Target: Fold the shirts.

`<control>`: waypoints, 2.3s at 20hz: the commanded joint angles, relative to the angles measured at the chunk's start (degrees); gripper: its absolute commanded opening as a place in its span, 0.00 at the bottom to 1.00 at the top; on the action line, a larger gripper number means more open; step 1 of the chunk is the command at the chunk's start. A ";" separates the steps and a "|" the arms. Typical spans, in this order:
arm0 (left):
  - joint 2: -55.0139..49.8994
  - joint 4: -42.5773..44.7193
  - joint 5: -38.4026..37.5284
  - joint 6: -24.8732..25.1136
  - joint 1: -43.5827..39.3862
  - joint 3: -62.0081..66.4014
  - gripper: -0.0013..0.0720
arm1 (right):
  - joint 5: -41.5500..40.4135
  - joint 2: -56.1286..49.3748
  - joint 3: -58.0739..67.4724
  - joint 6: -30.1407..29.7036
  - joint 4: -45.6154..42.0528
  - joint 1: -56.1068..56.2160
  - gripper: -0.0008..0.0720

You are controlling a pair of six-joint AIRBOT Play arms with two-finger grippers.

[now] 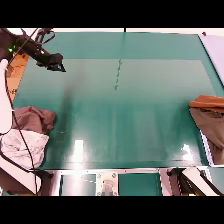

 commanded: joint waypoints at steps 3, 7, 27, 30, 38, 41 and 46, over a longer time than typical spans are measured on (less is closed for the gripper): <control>0.02 -0.83 0.20 0.07 0.04 -2.21 0.05 | 1.22 4.33 -10.21 -5.49 -3.28 -8.35 0.03; 0.02 -2.38 0.20 0.04 0.04 -2.21 0.05 | 0.79 4.07 -19.17 -5.49 -12.66 -8.35 0.13; 13.38 -4.59 2.03 1.55 -4.72 -19.71 0.04 | -4.79 -1.01 -17.51 -20.52 -8.81 49.48 0.03; 22.80 -4.57 8.96 1.92 -10.08 -38.47 0.04 | -7.52 -0.90 -24.04 -21.57 -8.96 64.39 0.03; 32.81 -4.59 13.20 0.87 -13.70 -53.92 0.05 | -12.11 -1.70 -24.72 -21.55 -6.58 74.20 0.03; 32.81 -4.85 14.14 0.87 -13.70 -53.92 0.05 | -12.11 -1.70 -24.72 -21.55 -6.60 74.20 0.03; 32.81 -4.85 14.86 0.87 -13.70 -53.92 0.05 | -12.11 -1.70 -24.72 -21.57 -6.60 74.20 0.03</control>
